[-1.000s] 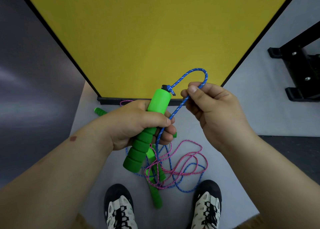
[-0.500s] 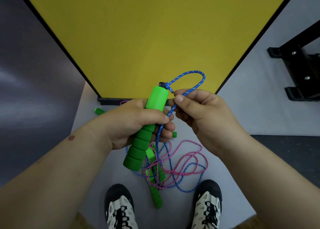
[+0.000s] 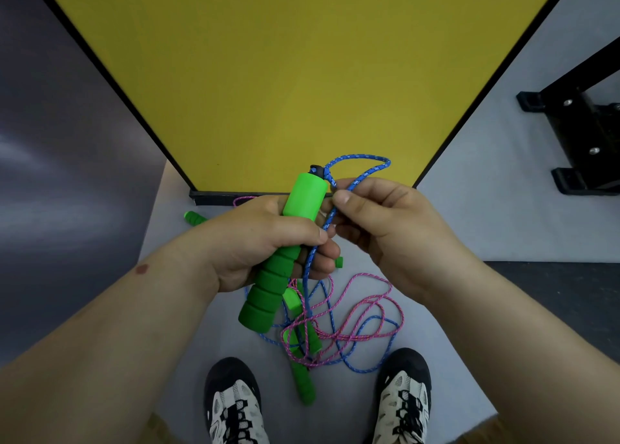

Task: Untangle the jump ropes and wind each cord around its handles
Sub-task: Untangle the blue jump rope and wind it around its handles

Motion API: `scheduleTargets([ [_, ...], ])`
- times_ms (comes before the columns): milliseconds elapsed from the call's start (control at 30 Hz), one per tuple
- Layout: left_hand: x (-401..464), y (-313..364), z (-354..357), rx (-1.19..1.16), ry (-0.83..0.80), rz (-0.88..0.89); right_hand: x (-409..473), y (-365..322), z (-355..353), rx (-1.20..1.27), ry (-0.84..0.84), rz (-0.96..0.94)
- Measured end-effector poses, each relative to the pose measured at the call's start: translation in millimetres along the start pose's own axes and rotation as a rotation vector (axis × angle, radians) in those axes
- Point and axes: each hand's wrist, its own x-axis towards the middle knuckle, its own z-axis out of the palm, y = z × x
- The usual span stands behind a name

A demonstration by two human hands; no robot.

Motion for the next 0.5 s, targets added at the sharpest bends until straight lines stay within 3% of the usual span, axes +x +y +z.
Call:
scheduleTargets([
  [100,0.0,0.4,-1.2,0.006,-0.008,0.007,-0.6,1.9,0.8,-0.049,-0.016,-0.03],
  [500,-0.5,-1.2,0.7,0.004,-0.032,0.006,6.5,-6.6,-8.8,0.024,0.224,-0.175],
])
